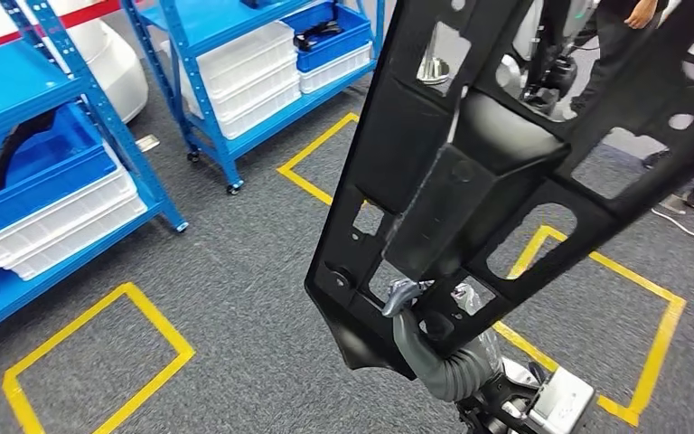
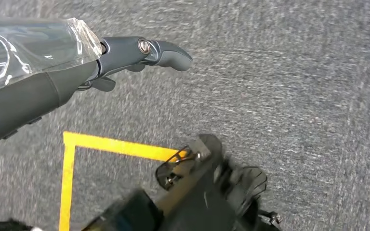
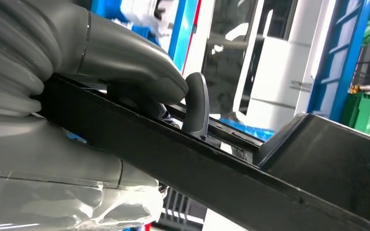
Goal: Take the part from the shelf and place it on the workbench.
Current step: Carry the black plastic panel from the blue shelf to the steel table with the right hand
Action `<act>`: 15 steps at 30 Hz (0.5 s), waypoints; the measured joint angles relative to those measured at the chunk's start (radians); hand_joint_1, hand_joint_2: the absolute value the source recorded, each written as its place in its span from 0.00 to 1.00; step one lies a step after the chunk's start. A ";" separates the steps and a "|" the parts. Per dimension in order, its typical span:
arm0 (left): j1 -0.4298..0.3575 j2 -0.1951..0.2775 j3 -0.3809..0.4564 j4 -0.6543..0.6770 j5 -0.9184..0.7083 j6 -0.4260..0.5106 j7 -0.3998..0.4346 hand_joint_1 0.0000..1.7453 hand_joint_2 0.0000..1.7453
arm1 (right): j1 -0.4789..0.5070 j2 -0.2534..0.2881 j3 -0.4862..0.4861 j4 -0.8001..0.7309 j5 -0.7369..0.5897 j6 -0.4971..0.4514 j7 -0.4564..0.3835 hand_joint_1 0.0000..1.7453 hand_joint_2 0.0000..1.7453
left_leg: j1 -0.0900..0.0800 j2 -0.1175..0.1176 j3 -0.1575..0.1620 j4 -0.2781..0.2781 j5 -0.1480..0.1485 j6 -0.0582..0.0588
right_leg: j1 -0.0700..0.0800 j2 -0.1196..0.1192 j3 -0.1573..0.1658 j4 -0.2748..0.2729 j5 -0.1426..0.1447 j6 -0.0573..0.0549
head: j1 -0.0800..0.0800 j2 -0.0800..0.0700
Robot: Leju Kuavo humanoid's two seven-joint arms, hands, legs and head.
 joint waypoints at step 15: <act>0.007 0.001 0.001 0.001 0.007 0.000 -0.004 0.00 1.00 | 0.020 -0.031 -0.016 -0.045 0.033 -0.008 0.035 1.00 1.00 | -0.008 0.146 0.013 -0.056 0.035 0.017 | -0.006 -0.138 0.031 0.022 -0.043 0.045 | 0.006 0.000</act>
